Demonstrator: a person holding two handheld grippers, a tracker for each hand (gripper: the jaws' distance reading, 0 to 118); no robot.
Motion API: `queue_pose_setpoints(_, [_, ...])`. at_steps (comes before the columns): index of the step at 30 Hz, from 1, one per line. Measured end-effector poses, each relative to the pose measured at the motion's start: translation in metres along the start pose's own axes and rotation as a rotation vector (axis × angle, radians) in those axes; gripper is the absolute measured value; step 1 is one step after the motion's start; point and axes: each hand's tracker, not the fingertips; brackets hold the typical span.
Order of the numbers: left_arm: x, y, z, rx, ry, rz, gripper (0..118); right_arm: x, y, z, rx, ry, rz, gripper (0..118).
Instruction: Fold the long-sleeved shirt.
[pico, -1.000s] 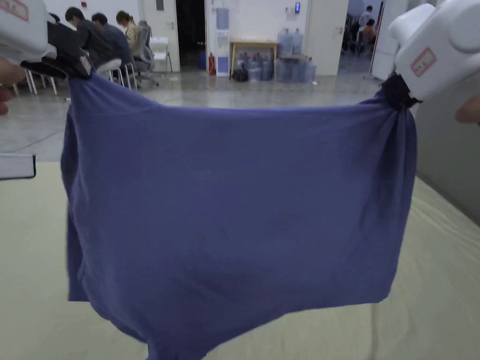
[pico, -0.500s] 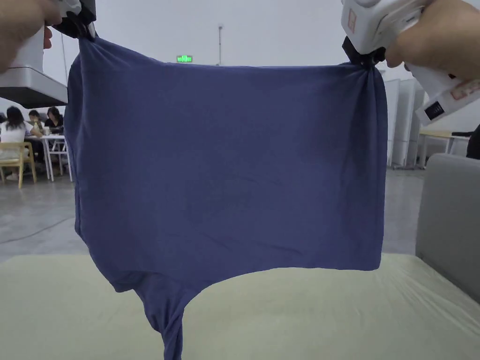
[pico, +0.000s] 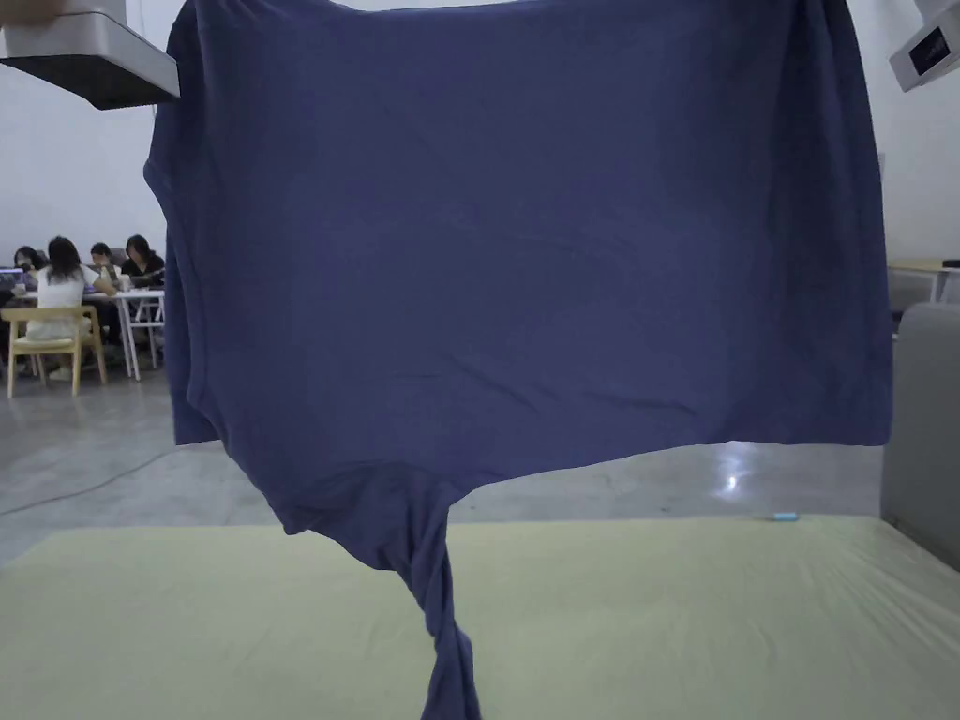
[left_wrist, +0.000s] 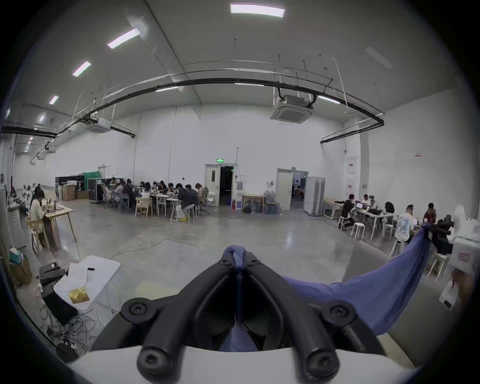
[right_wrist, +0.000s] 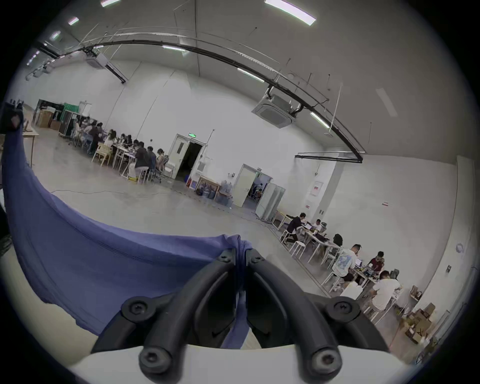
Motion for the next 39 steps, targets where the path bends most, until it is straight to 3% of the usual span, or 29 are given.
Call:
queue_pose_setpoints(6, [-0.004, -0.101, -0.042, -0.171, -0.046, 0.037, 0, -0.034, -0.104, -0.028, -0.137, 0.128, -0.044, 7])
queue_pose_setpoints(9, [-0.009, -0.168, -0.056, -0.259, -0.089, 0.127, 0, -0.061, -0.176, -0.043, -0.228, 0.198, -0.015, 7])
queue_pose_setpoints(11, [-0.007, -0.215, -0.061, -0.343, -0.134, 0.092, 0, -0.079, -0.227, -0.04, -0.281, 0.232, -0.014, 7])
queue_pose_setpoints(15, [0.001, -0.313, -0.053, -0.48, -0.183, 0.028, 0, -0.108, -0.334, -0.029, -0.39, 0.344, -0.093, 7])
queue_pose_setpoints(21, [-0.004, -0.433, 0.021, -0.629, -0.26, 0.036, 0, -0.131, -0.472, 0.041, -0.544, 0.473, -0.097, 7])
queue_pose_setpoints(31, [-0.02, -0.561, 0.218, -0.823, -0.312, 0.028, 0, -0.119, -0.629, 0.212, -0.724, 0.558, -0.146, 7])
queue_pose_setpoints(39, [-0.027, -0.631, 0.334, -0.958, -0.305, -0.038, 0, -0.129, -0.693, 0.323, -0.817, 0.591, 0.006, 7])
